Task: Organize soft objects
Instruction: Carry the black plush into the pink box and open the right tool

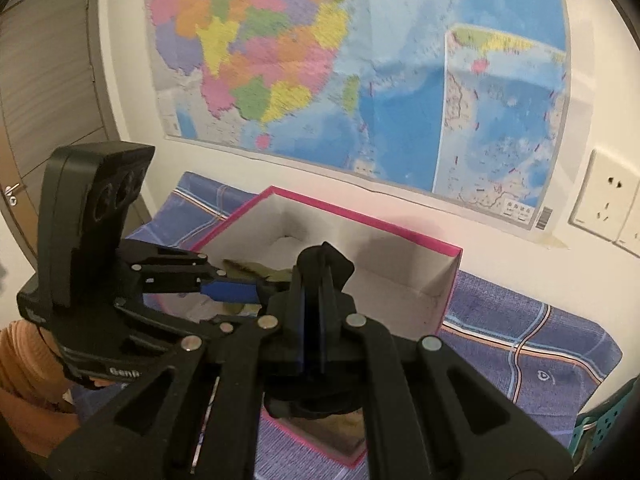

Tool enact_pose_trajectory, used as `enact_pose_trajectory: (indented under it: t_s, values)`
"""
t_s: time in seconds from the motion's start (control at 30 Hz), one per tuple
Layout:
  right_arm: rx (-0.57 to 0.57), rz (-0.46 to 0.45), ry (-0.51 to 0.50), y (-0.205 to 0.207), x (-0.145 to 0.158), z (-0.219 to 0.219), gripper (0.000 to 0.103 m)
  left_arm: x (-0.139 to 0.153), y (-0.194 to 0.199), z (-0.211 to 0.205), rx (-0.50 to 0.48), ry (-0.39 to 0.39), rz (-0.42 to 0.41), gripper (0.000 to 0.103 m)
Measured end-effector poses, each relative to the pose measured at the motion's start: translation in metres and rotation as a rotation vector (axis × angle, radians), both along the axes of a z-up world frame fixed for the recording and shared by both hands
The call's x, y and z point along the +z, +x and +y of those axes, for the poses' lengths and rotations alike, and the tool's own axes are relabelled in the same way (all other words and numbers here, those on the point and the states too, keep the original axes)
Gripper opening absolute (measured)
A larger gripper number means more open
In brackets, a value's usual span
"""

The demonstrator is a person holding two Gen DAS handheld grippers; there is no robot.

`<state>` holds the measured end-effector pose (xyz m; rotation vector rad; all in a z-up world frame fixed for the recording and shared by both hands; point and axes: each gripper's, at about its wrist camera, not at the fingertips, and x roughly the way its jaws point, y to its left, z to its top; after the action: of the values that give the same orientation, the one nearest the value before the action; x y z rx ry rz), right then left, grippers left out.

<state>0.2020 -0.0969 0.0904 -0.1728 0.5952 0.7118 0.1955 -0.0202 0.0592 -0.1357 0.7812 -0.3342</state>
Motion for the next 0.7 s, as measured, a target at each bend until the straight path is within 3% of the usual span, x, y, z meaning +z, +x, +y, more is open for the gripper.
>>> enact_pose_trajectory:
  t_s: [0.33, 0.4, 0.5, 0.57, 0.7]
  values:
    - [-0.059, 0.074, -0.029, 0.046, -0.031, 0.003, 0.006, -0.026, 0.041, 0.000, 0.047, 0.047, 0.078, 0.032]
    - [-0.092, 0.090, -0.041, 0.053, -0.039, 0.001, 0.009, -0.034, 0.047, -0.002, 0.056, 0.065, 0.100, 0.040]
    - [-0.149, 0.123, -0.070, 0.064, -0.053, -0.004, 0.025, -0.043, 0.055, -0.002, 0.072, 0.075, 0.138, 0.060]
    - [-0.174, 0.096, -0.115, 0.060, -0.059, -0.005, 0.029, -0.045, 0.055, -0.001, 0.085, 0.089, 0.144, 0.060]
    - [-0.186, 0.120, -0.097, 0.051, -0.059, -0.017, 0.030, -0.038, 0.040, -0.001, 0.077, 0.086, 0.096, 0.060]
